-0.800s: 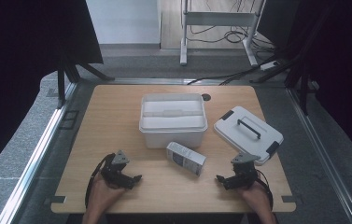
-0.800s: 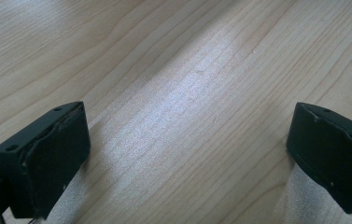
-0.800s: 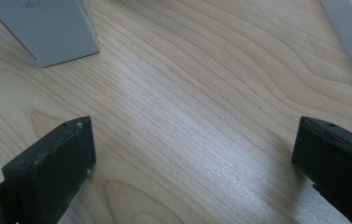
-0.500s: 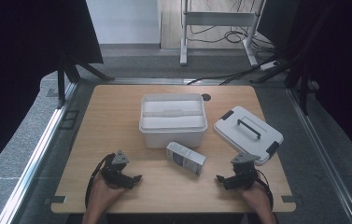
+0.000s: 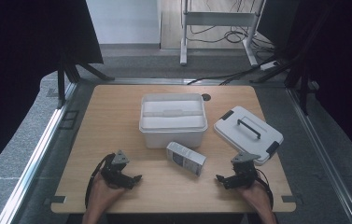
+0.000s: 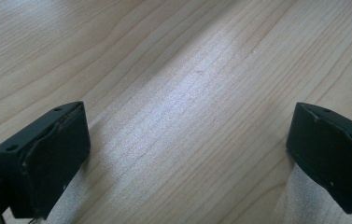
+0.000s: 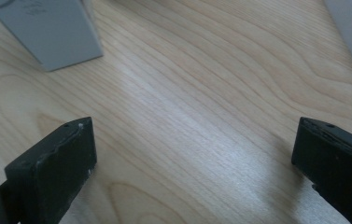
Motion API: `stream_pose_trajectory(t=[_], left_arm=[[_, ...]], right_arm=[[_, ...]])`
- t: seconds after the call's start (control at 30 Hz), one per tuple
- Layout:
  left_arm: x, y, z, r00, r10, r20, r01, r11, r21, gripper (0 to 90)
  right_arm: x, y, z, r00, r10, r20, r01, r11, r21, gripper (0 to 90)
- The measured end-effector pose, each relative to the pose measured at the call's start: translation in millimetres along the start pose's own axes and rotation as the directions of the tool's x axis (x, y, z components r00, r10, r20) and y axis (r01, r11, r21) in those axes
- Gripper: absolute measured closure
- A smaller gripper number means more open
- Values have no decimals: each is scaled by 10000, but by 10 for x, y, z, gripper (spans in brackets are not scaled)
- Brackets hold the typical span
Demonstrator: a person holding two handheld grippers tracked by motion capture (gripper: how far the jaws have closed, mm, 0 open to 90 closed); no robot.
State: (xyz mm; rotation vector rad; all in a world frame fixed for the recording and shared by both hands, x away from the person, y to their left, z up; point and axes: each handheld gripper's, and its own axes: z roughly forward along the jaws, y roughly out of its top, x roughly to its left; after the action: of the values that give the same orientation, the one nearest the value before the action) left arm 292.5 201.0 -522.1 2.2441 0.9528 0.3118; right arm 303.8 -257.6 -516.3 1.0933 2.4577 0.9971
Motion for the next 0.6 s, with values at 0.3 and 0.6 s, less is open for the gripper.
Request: stream_pose_trajectory(t=[0.3,0.6], left_arm=[[0,0,0,10000,0,1,0,10000,0,0],[0,0,0,10000,5,-4,-5,10000,1,0]], right_arm=[[117,205,-64,9952,-570,-793,615,9966,550,5],[368,631,-64,9737,-1516,-1704,1746,9761,1295,51]])
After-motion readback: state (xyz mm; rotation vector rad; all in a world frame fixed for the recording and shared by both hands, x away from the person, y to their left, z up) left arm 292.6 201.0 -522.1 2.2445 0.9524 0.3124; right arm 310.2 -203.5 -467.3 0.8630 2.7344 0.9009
